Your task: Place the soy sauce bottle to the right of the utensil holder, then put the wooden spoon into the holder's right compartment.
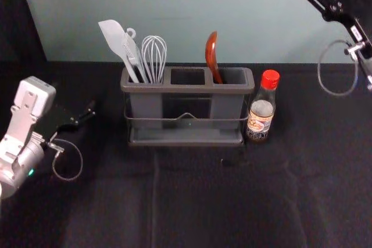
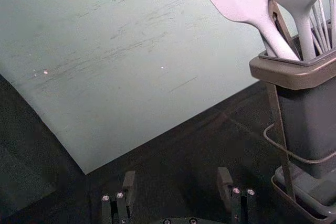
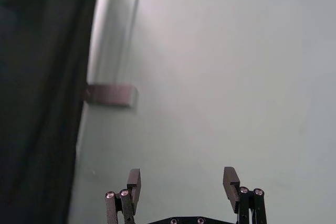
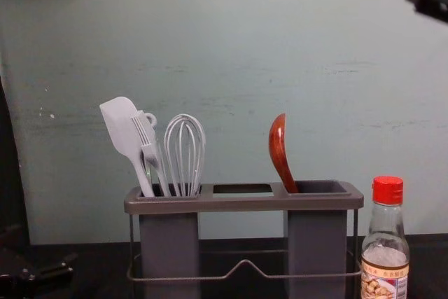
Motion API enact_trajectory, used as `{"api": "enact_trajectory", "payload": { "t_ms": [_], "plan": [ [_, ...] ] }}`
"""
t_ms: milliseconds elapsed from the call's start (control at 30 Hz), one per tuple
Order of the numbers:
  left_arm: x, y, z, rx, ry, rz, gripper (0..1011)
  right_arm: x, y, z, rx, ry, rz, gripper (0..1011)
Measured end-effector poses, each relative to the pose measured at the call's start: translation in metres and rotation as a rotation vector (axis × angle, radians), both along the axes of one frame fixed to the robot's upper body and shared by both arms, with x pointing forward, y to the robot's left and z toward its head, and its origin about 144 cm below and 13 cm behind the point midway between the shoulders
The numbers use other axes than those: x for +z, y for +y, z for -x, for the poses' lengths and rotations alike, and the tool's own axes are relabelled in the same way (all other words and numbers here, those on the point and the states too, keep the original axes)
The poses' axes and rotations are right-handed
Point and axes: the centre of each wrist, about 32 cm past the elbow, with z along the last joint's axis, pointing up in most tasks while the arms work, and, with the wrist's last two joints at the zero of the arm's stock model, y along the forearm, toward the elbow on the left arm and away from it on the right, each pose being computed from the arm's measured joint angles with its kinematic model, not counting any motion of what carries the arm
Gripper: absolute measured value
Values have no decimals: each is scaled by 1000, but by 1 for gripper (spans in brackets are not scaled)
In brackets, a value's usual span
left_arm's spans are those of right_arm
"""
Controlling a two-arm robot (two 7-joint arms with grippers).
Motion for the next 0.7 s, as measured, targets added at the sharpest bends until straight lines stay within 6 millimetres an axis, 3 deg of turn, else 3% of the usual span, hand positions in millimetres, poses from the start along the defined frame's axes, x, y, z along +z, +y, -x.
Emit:
{"api": "enact_trajectory", "payload": {
  "t_ms": [700],
  "plan": [
    [0, 0, 0, 0, 0, 0, 1000, -50, -8, 11, -236, 285, 112, 1002]
  ]
}}
